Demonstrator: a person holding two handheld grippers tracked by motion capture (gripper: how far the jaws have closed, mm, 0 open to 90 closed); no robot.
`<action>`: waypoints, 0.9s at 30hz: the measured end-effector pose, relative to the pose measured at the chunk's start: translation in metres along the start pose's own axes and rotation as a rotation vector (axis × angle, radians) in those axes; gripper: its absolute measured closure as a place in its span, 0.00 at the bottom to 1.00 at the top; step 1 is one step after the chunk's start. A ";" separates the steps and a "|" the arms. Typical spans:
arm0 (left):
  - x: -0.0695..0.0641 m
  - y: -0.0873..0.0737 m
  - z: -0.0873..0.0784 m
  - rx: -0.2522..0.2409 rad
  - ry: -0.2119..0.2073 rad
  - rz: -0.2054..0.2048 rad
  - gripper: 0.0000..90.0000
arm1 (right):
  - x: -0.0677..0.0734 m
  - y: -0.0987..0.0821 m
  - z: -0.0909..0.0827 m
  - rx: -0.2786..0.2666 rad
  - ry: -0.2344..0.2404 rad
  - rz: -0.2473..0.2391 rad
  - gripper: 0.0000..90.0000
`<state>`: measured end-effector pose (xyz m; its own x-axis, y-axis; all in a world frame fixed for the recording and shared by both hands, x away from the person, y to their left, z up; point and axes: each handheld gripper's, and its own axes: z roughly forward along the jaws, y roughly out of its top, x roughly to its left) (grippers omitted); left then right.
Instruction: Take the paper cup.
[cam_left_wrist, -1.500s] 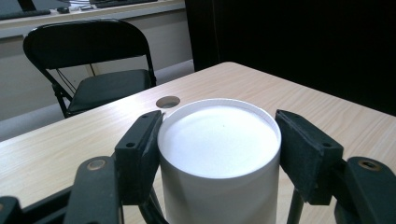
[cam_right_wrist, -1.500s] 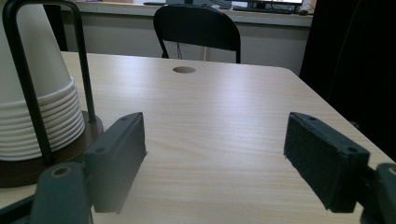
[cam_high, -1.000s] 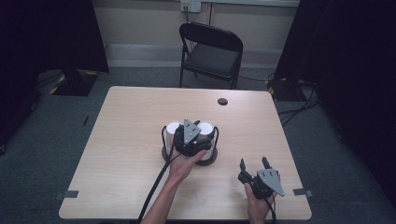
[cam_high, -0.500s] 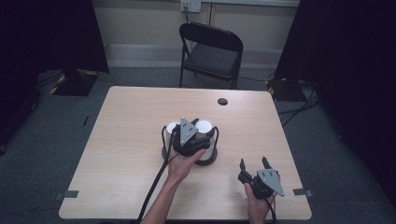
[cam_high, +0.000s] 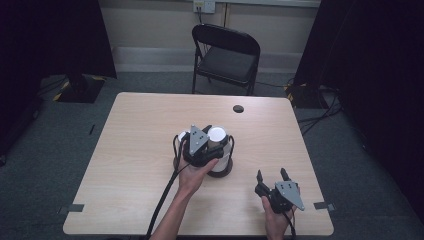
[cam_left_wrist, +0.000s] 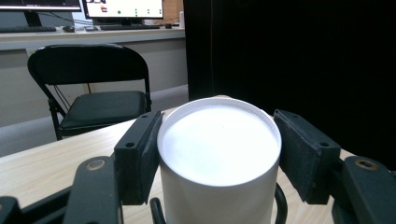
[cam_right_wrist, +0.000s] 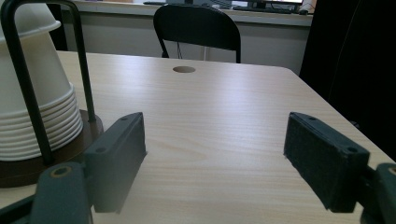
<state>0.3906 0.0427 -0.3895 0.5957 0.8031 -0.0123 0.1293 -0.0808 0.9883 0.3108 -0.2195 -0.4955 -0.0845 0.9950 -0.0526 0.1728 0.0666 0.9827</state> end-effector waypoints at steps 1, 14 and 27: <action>0.000 0.001 -0.001 -0.002 0.001 0.003 0.39 | 0.000 0.000 0.000 0.000 0.000 0.000 0.22; 0.000 0.012 -0.006 -0.050 0.008 -0.001 0.39 | 0.000 0.000 0.000 0.000 0.000 -0.001 0.22; -0.004 0.019 -0.010 -0.075 0.002 -0.012 0.39 | 0.000 0.000 0.000 0.000 -0.003 0.002 0.22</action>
<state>0.3825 0.0442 -0.3696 0.5928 0.8050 -0.0243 0.0769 -0.0265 0.9967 0.3108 -0.2195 -0.4955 -0.0814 0.9953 -0.0515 0.1727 0.0650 0.9828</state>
